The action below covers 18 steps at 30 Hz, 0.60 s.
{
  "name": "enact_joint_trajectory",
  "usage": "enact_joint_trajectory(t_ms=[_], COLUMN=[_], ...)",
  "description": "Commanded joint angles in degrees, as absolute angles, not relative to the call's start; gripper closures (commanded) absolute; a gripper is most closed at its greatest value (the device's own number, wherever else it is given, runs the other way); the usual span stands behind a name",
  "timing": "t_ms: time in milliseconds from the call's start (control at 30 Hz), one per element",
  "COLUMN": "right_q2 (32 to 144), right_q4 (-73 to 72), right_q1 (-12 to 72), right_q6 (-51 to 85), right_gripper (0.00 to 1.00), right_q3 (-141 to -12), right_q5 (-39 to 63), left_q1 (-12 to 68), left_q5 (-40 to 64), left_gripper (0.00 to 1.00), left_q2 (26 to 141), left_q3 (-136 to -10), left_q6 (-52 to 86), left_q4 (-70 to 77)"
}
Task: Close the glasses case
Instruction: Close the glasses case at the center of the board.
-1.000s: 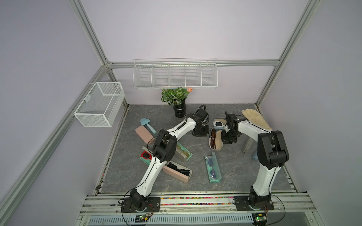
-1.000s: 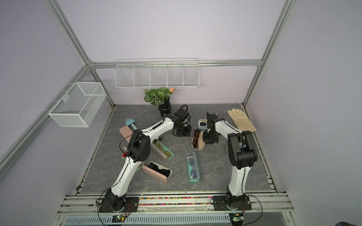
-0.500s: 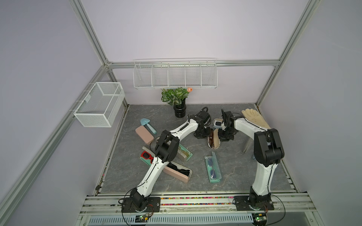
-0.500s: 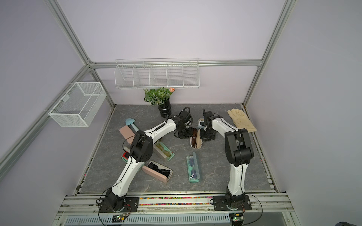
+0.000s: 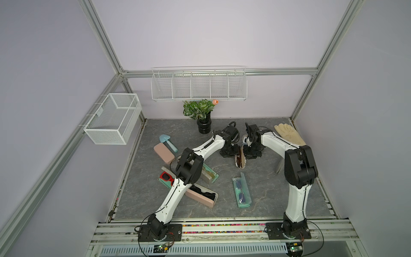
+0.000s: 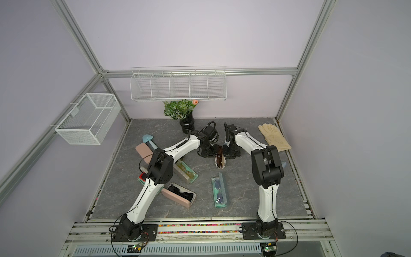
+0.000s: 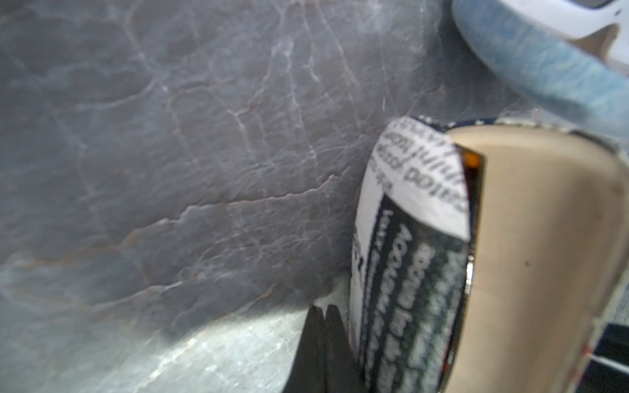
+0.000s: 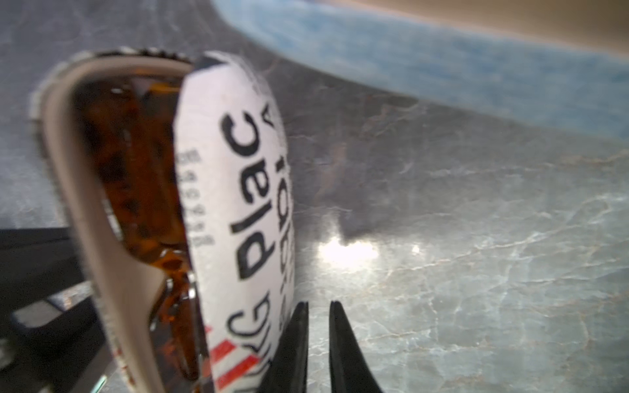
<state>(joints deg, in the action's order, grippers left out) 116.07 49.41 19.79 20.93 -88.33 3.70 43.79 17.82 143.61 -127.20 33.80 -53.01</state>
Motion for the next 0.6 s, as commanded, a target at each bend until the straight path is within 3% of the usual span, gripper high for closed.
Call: enact_joint_trajectory(t_ms=[0,567], right_q2=[118.25,114.76], right_q4=[48.25,48.21], right_q1=[22.53,23.18], right_q6=[20.57,22.23], right_gripper=[0.84,0.81], right_q3=[-90.02,-86.39], right_q5=[7.84,2.73], left_q1=[46.29,46.14], left_q5=[20.94,19.60], left_gripper=[1.00,1.00], left_q2=[142.12,138.19], left_q3=[-129.56,-124.00], left_q6=[33.84,34.14], left_q4=[-50.58,-48.80])
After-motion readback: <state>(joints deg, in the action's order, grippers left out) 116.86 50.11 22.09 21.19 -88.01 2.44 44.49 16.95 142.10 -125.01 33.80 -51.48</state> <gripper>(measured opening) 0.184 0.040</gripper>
